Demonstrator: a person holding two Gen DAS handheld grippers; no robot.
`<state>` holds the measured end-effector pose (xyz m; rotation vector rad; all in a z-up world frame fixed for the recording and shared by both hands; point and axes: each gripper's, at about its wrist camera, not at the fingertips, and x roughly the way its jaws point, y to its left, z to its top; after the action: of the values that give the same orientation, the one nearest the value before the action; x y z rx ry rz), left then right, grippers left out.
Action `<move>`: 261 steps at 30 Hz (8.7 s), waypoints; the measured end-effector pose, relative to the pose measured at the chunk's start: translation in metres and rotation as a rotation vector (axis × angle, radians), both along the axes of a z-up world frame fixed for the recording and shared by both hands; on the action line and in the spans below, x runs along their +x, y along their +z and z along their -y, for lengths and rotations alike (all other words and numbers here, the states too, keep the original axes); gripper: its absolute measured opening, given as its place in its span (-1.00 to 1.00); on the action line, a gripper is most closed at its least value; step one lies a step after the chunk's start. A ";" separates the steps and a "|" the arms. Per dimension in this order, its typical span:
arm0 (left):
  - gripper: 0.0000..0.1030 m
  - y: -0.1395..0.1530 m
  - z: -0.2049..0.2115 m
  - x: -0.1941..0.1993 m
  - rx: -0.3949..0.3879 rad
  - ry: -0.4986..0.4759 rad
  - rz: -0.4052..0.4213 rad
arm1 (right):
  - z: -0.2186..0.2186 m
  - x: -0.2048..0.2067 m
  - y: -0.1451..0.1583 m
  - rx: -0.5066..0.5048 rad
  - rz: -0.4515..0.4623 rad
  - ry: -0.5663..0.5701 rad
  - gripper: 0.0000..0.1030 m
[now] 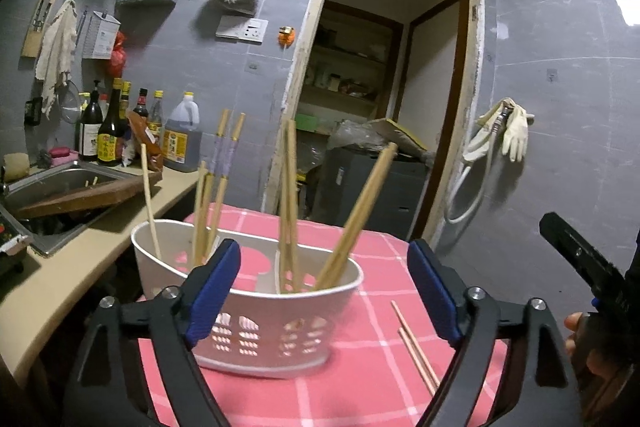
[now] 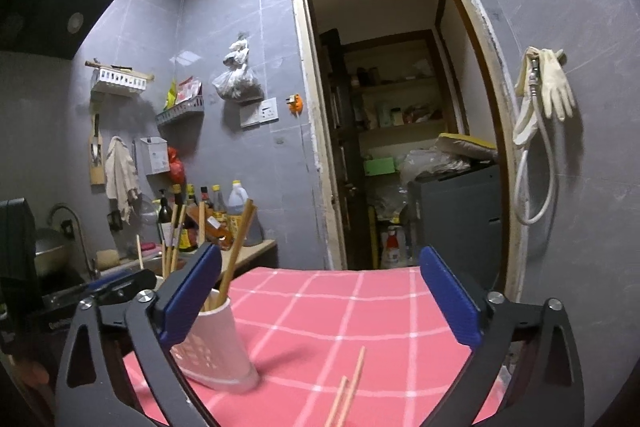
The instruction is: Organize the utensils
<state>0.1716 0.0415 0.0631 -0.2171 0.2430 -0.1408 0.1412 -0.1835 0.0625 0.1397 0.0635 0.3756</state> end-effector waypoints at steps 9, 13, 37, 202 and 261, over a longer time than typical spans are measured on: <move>0.83 -0.014 0.029 -0.003 0.045 -0.039 -0.054 | 0.018 -0.010 -0.019 -0.048 -0.062 -0.019 1.00; 0.83 -0.026 0.043 -0.002 0.074 -0.054 -0.093 | 0.024 -0.007 -0.028 -0.064 -0.111 -0.027 1.00; 0.83 -0.085 0.048 0.040 0.130 0.002 -0.414 | -0.004 0.076 -0.102 -0.331 -0.630 0.002 0.66; -0.95 -0.018 -0.114 0.073 -0.073 0.214 0.149 | -0.147 0.098 -0.029 0.104 -0.013 0.198 -0.94; 0.59 -0.019 -0.061 -0.026 -0.001 0.113 0.014 | -0.060 -0.007 -0.027 0.025 -0.061 0.032 0.54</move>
<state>0.1456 0.1024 0.0441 -0.2298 0.2167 -0.0308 0.1341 -0.1236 0.0353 0.1752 0.1215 0.4040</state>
